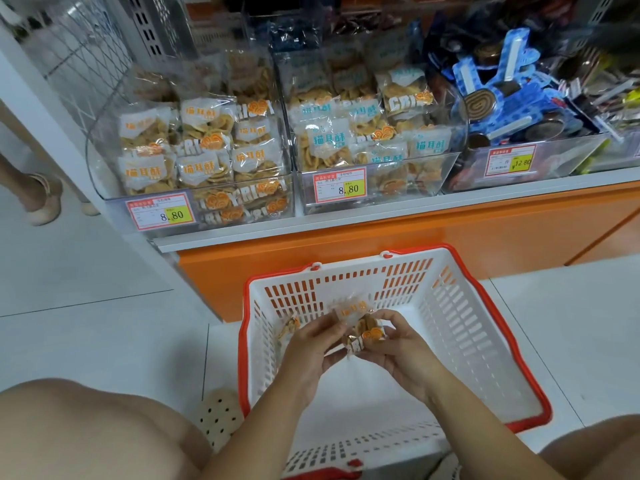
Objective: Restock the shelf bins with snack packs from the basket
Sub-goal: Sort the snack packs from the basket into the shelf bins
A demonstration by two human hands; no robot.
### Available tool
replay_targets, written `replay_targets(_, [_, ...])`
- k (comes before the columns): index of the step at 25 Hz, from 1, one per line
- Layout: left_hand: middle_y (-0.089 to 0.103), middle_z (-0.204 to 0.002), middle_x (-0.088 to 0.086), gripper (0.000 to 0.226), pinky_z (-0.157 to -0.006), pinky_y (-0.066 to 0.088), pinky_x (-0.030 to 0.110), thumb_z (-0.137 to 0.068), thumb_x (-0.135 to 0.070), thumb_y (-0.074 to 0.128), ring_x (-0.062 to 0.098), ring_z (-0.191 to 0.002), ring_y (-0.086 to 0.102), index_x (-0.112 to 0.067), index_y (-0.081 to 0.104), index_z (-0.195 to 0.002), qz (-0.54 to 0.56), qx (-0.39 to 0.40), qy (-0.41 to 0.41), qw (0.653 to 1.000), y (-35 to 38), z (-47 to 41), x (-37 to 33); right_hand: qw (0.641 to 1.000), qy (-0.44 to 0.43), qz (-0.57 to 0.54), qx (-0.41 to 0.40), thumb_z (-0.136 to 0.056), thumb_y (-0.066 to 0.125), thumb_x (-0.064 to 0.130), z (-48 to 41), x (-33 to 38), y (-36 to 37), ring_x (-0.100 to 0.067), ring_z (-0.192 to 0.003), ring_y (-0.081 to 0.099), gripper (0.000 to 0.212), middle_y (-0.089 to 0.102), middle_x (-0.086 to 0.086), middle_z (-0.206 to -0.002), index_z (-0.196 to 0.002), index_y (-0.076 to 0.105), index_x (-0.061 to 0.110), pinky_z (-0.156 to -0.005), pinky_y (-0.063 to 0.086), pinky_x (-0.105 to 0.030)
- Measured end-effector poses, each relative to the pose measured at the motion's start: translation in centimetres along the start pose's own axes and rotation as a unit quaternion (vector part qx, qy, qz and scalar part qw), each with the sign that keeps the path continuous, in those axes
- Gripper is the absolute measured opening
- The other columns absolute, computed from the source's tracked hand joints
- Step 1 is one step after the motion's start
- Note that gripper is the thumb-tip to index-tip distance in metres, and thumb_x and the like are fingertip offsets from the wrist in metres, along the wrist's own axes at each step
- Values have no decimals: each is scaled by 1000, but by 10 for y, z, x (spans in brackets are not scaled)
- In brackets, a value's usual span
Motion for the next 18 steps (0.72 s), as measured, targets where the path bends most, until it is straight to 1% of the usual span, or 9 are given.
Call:
replay_targets(4, [73,-111,1,29,-93,55,46,-90,-16,67,21,-101,71,-22,67,-119,-31,-14,2,999,-9,4,2,1000,8,16,3,-80,58,-21,5,-3,9,-42,-103,66,39,61,-28,-117,-108,55,6,-86,57,-44])
replay_targets(8, [73,-111,-2,30,-92,56,45,-91,-17,66,20,-101,71,-24,67,-120,-52,-25,13,998,-13,8,-1,999,14,42,1,-81,60,-16,10,-2,11,-38,-105,65,42,61,-27,-120,-116,56,8,-92,55,-45])
replay_targets(10, [72,-112,-4,28,-89,57,41,-92,-19,65,20,-102,70,-28,66,-119,-78,-30,24,996,-14,10,-6,998,16,65,12,-87,61,-4,15,0,17,-32,-106,66,41,66,-19,-117,-121,59,19,-95,53,-45])
replay_targets(12, [71,-115,-6,25,-86,58,34,-94,-22,63,18,-104,68,-31,67,-117,-126,-34,42,991,-14,13,-21,992,-1,127,11,-93,62,18,19,10,29,-20,-106,67,30,70,-5,-114,-121,61,29,-95,53,-39])
replay_targets(13, [70,-115,-8,23,-88,57,32,-94,-23,63,15,-105,67,-33,67,-115,-156,-37,55,986,-13,16,-34,985,-25,169,-9,-92,63,26,22,23,35,-12,-102,68,25,72,1,-109,-117,64,30,-92,53,-33])
replay_targets(14, [71,-113,-11,23,-90,56,31,-94,-25,63,11,-104,67,-35,66,-114,-186,-36,73,979,-11,20,-53,976,-60,208,-35,-91,65,27,24,40,42,-4,-94,68,21,74,5,-101,-112,67,29,-85,53,-24])
replay_targets(15, [71,-108,-15,23,-89,56,27,-94,-25,63,5,-101,67,-36,66,-114,-218,-30,100,970,-7,24,-77,965,-103,236,-54,-89,67,24,28,63,52,1,-83,67,16,75,8,-90,-105,70,25,-75,50,-16])
replay_targets(16, [71,-103,-19,24,-85,55,20,-94,-26,63,-1,-97,66,-36,65,-115,-250,-26,129,959,-4,30,-103,953,-144,260,-59,-88,69,19,32,86,64,2,-74,65,12,74,11,-80,-99,72,23,-66,46,-10])
replay_targets(18, [68,-98,-25,24,-74,51,9,-93,-26,64,-11,-90,63,-36,64,-115,-309,-24,195,930,0,43,-160,922,-205,325,-39,-86,70,16,40,130,100,-1,-63,59,7,66,14,-63,-86,72,22,-57,41,-11])
Point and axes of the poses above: each hand's wrist, its own z-axis away from the middle knuckle, its own y-axis out of the palm, x = y × z, the point moved 8 cm from there along -z, towards the middle knuckle
